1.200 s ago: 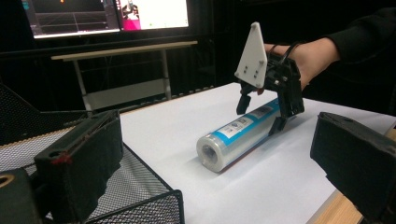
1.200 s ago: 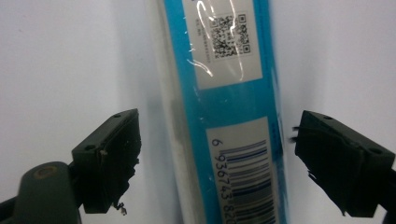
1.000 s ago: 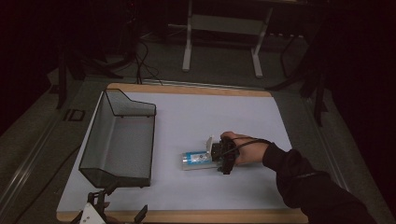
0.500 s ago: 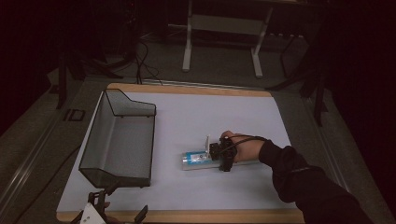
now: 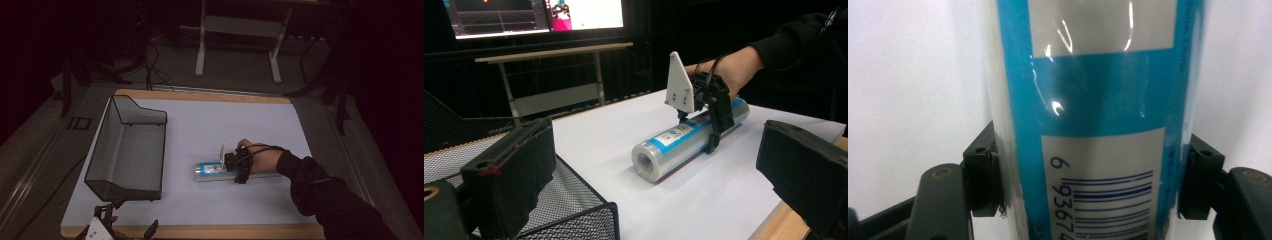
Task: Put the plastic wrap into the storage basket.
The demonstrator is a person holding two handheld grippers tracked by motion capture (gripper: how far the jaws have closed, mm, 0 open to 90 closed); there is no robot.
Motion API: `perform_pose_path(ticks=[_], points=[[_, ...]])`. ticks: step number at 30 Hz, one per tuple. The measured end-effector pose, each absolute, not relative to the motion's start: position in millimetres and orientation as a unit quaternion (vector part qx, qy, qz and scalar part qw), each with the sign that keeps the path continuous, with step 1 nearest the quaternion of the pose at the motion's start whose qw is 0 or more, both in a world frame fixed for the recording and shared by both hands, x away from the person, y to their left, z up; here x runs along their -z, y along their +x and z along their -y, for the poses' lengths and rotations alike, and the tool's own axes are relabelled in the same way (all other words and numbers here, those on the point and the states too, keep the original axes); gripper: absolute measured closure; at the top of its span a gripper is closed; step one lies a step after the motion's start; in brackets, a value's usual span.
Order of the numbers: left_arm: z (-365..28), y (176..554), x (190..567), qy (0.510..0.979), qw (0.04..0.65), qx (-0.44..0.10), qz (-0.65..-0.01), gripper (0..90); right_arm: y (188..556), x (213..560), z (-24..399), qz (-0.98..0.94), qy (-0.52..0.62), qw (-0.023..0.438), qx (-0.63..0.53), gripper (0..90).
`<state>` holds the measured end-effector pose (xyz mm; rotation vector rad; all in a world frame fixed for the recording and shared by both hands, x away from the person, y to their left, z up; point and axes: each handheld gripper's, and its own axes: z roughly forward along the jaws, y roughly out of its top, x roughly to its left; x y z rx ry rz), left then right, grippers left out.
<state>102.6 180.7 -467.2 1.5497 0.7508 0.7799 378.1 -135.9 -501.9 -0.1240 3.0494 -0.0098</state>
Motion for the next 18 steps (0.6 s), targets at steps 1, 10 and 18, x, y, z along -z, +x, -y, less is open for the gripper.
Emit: perform_pose_path(ticks=[1,10,18], points=[[-180.4,102.7,467.3,0.665,0.584,-0.336,-0.322,3.5,378.4,501.7,135.4,-0.999,-0.035,0.041,0.004,31.4],[-180.7,103.0,467.4,0.664,0.583,-0.338,-0.324,3.4,381.8,493.3,131.1,-0.999,0.006,0.035,-0.002,31.7],[-180.6,102.8,467.2,0.665,0.582,-0.339,-0.322,3.5,387.1,478.8,130.1,-0.998,0.063,0.027,-0.015,31.8]])
